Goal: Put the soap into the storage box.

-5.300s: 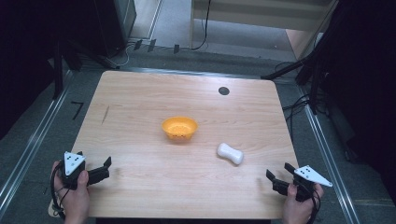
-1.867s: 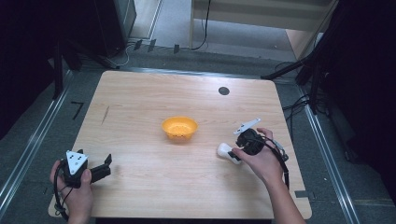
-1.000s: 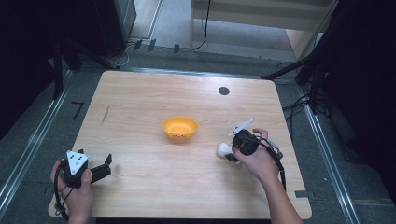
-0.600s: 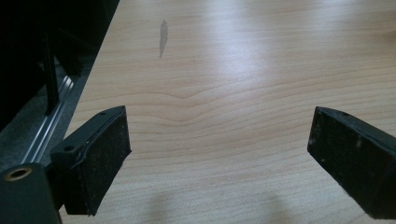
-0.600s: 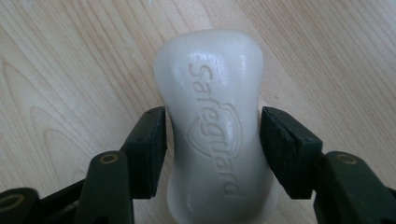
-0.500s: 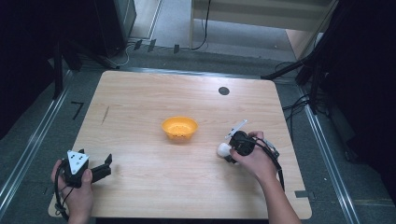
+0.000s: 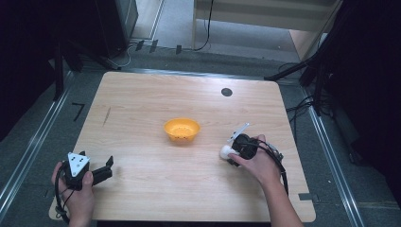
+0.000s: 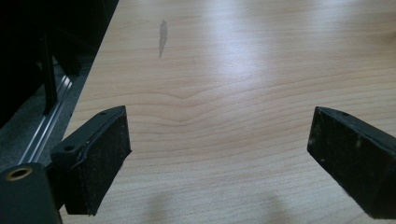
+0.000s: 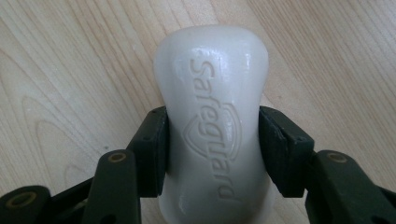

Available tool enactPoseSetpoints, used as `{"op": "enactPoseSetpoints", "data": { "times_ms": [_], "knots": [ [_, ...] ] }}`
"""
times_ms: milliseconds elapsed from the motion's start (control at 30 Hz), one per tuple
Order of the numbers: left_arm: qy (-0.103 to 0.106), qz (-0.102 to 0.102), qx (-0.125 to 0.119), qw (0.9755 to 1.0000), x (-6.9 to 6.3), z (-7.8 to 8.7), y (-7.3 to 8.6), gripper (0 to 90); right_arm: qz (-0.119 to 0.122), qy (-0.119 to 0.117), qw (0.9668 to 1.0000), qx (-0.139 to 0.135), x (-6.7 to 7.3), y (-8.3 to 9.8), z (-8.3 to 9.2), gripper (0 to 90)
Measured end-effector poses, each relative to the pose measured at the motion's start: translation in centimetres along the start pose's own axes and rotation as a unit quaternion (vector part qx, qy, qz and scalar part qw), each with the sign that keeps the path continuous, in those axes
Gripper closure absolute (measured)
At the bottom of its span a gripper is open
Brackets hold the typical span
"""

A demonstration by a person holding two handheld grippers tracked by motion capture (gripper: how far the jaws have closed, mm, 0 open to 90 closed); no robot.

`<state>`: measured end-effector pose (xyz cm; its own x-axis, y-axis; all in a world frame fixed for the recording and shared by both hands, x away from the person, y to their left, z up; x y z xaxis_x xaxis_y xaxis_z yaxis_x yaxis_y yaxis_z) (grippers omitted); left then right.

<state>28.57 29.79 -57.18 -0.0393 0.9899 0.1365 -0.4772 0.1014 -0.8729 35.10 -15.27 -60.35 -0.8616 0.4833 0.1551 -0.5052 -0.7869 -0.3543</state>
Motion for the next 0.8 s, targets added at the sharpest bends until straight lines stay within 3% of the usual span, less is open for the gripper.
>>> {"op": "enactPoseSetpoints", "data": {
  "times_ms": [200,400,600,800],
  "knots": [
    [0.0,-0.004,0.002,1.0,-0.04,-0.01,0.03,6.9,-0.015,0.005,0.9999,0.002,0.02,-0.12,0.0,48.6],
    [0.0,-0.004,0.002,1.0,-0.05,0.01,0.03,6.9,-0.011,0.005,0.9999,0.001,0.0,-0.14,0.02,48.9],
    [0.002,-0.006,0.0,1.0,-0.1,0.04,0.01,6.9,-0.019,-0.014,0.9997,-0.01,-0.08,-0.16,0.09,49.3],
    [0.002,-0.007,0.0,1.0,-0.18,0.04,0.02,6.9,-0.007,-0.022,0.9996,-0.013,0.1,-0.17,0.22,49.7]
  ]
}}
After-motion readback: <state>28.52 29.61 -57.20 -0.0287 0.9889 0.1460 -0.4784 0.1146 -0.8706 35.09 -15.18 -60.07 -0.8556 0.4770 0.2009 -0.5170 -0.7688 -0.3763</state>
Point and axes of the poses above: each handheld gripper's, and its own axes: z roughly backward along the jaws, y roughly out of its underside, x roughly to its left, the point moved 10 cm from there along -z, roughly forward along the jaws, and after that the axes turned 8 degrees about -y, right-handed, at the moved point
